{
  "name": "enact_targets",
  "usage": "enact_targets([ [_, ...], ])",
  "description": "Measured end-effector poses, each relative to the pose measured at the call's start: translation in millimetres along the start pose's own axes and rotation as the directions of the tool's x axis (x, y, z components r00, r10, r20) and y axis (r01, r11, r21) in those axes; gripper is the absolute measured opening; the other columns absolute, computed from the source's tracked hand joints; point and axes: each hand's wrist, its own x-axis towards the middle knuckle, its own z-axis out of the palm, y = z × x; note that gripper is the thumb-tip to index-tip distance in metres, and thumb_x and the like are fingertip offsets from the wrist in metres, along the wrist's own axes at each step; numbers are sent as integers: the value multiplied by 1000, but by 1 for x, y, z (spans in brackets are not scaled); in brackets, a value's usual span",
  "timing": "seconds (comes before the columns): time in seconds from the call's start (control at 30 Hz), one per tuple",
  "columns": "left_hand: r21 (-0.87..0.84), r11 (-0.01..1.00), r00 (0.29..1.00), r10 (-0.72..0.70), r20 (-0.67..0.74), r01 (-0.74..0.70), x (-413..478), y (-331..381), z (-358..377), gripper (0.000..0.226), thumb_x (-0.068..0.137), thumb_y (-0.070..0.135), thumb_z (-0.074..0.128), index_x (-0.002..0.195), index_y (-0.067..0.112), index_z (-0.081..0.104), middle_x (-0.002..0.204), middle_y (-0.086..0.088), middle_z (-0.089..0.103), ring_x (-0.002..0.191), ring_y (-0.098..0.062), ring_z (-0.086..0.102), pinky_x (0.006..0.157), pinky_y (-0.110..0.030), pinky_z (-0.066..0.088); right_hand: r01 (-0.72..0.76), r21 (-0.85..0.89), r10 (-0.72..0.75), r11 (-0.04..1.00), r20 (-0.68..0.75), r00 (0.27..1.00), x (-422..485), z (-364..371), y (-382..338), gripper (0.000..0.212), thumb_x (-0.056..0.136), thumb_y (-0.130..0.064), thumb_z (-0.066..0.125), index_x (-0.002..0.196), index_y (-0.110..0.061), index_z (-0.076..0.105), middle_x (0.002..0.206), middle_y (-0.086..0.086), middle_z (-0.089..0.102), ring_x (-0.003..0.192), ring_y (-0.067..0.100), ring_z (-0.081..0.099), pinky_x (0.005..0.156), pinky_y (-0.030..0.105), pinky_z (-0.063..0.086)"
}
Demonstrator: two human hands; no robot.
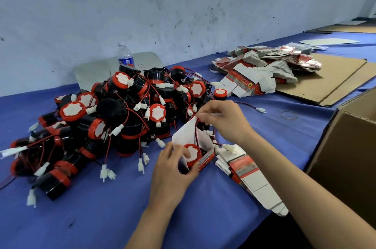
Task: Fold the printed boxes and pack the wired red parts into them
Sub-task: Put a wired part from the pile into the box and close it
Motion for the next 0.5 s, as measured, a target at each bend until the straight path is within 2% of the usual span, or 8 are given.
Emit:
enact_targets([
  [0.07, 18, 1000, 1000, -17, -8, 17, 0, 0, 0, 29, 74, 31, 77, 86, 25, 51, 90, 16, 44, 86, -14, 50, 61, -21, 40, 31, 46, -32, 998, 28, 999, -6, 2, -5, 9, 88, -9, 67, 82, -15, 71, 75, -9, 68, 73, 4, 63, 74, 19, 50],
  [0.13, 25, 999, 999, -34, -1, 34, 0, 1, 1, 29, 75, 34, 76, 90, 28, 52, 95, 17, 45, 91, -14, 50, 66, -26, 45, 82, 49, -84, 995, 47, 995, -10, 4, -10, 7, 86, -9, 68, 83, -13, 73, 76, -11, 69, 73, -3, 61, 73, 13, 46],
  [0.2, 14, 999, 999, -39, 2, 39, 0, 2, 2, 29, 76, 34, 75, 96, 30, 54, 100, 17, 47, 94, -14, 50, 70, -32, 49, 111, -10, -110, 994, 69, 992, -12, 6, -12, 7, 86, -10, 69, 84, -14, 74, 77, -10, 69, 74, -7, 60, 71, 5, 41],
  [0.27, 12, 999, 999, -43, 12, 43, -1, 3, 1, 32, 77, 31, 74, 102, 31, 54, 104, 18, 48, 96, -14, 50, 74, -37, 50, 98, -123, -84, 988, 110, 990, -11, 4, -13, 7, 85, -9, 68, 83, -13, 73, 74, -9, 66, 69, -7, 58, 67, 5, 40],
  [0.33, 4, 999, 999, -46, 19, 46, -2, 3, 1, 41, 77, 30, 74, 112, 32, 52, 107, 21, 46, 99, -12, 49, 77, -35, 49, 103, -315, -46, 944, 182, 982, -11, 1, -10, 8, 84, -6, 65, 82, -7, 73, 73, -4, 68, 68, 3, 60, 66, 17, 44],
  [0.4, -29, 997, 997, -68, 27, 69, -3, 4, 2, 55, 79, 30, 74, 125, 36, 45, 113, 23, 41, 105, -4, 46, 79, -29, 47, 134, -502, -3, 854, 252, 968, -11, 2, -6, 13, 84, -4, 60, 84, -4, 72, 82, 5, 71, 78, 22, 62, 77, 33, 48],
  [0.47, -60, 994, 996, -87, 26, 89, -4, 5, 4, 63, 84, 29, 71, 135, 41, 37, 132, 20, 33, 109, 16, 34, 82, -23, 41, 161, -604, 23, 780, 284, 958, -13, 6, -6, 16, 86, -5, 54, 85, -5, 71, 88, 9, 70, 85, 29, 61, 80, 38, 48],
  [0.5, -64, 994, 996, -88, 22, 90, -4, 6, 5, 62, 86, 27, 69, 137, 41, 36, 143, 19, 24, 110, 21, 28, 83, -21, 39, 176, -649, 34, 740, 298, 954, -14, 9, -7, 18, 86, -4, 52, 87, -5, 70, 91, 10, 69, 88, 30, 60, 76, 38, 48],
])
